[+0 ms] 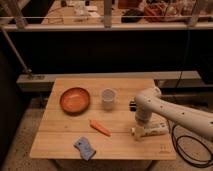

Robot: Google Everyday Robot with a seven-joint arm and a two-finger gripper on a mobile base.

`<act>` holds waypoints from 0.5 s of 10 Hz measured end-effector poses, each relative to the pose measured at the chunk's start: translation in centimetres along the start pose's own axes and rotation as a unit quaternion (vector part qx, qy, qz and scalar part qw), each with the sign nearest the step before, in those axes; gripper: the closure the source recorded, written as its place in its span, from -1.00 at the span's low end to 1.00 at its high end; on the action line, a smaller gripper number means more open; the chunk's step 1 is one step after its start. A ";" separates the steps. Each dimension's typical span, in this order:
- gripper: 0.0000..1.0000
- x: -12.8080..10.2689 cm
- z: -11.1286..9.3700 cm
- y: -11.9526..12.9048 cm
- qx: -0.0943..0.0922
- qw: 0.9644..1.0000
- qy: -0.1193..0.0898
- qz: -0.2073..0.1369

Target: Stand the bottle upright

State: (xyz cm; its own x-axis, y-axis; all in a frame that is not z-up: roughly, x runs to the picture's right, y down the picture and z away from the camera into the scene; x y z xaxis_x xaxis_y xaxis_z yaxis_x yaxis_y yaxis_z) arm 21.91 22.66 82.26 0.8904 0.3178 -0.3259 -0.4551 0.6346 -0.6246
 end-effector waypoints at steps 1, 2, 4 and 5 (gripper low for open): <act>-0.60 0.2 -0.2 -0.2 0.005 1.000 -0.006 -0.008; -0.60 0.9 -0.4 -0.4 0.006 1.000 -0.011 -0.014; -0.60 1.7 -1.0 -0.7 0.006 0.999 -0.030 -0.031; -0.60 2.2 -1.4 -0.8 0.006 0.998 -0.038 -0.045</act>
State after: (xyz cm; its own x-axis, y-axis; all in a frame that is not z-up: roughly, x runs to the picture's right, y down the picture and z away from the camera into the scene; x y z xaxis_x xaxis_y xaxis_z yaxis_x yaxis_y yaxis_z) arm 24.20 21.90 81.04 0.9259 0.3108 -0.2146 -0.3736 0.6708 -0.6406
